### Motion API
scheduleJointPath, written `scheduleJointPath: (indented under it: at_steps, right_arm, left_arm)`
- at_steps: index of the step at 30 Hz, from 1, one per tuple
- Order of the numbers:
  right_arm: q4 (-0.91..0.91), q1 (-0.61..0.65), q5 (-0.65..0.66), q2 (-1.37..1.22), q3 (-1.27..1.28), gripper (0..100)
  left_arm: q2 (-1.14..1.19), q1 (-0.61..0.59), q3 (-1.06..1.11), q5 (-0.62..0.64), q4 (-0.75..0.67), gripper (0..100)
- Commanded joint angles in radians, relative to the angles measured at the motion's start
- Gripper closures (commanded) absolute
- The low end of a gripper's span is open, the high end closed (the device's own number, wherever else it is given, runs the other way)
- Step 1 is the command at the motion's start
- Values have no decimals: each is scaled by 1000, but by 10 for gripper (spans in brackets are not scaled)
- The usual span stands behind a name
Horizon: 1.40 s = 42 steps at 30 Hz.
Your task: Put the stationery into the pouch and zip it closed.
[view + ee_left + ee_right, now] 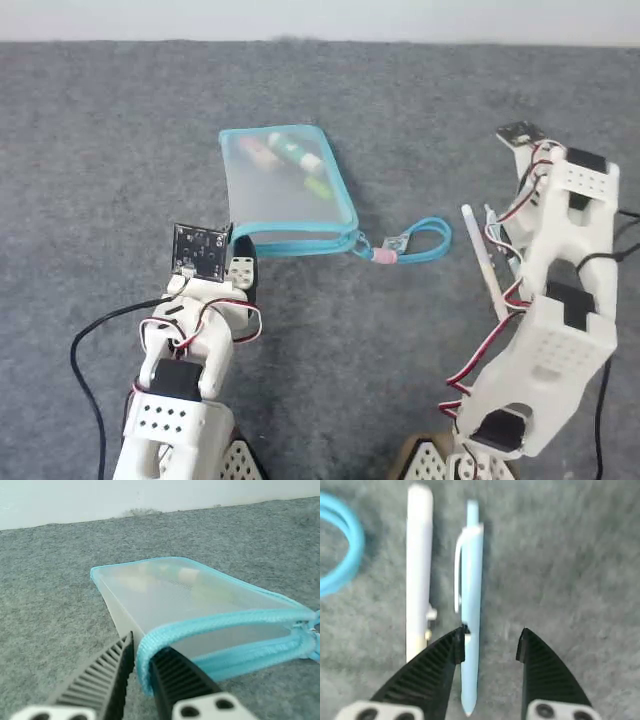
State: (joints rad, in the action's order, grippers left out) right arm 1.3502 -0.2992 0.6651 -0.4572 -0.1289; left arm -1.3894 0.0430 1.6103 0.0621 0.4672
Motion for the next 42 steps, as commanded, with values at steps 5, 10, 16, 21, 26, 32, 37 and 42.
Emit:
scheduleJointPath:
  at_steps: [5,10,16,21,26,32,37,42]
  right_arm:
    - [-35,-68,72,35,110,830]
    - [-176,-94,84,33,267,830]
    - [-223,-127,86,35,322,860]
    - [-216,-160,153,36,344,903]
    - [-173,-191,226,36,364,881]
    - [-168,-203,229,125,399,882]
    - [-177,-193,229,360,522,882]
    - [-243,-165,229,486,661,882]
  left_arm:
    - [5,-5,-22,-11,-28,989]
    - [5,-5,-13,-11,-28,989]
    - [5,-5,-12,-11,-29,989]
    - [5,-3,-12,-11,-29,989]
    - [5,-3,-12,-11,-29,989]
    - [5,-5,-12,-11,-29,989]
    - [5,-3,-12,-11,-29,989]
    - [5,-5,-12,-11,-29,989]
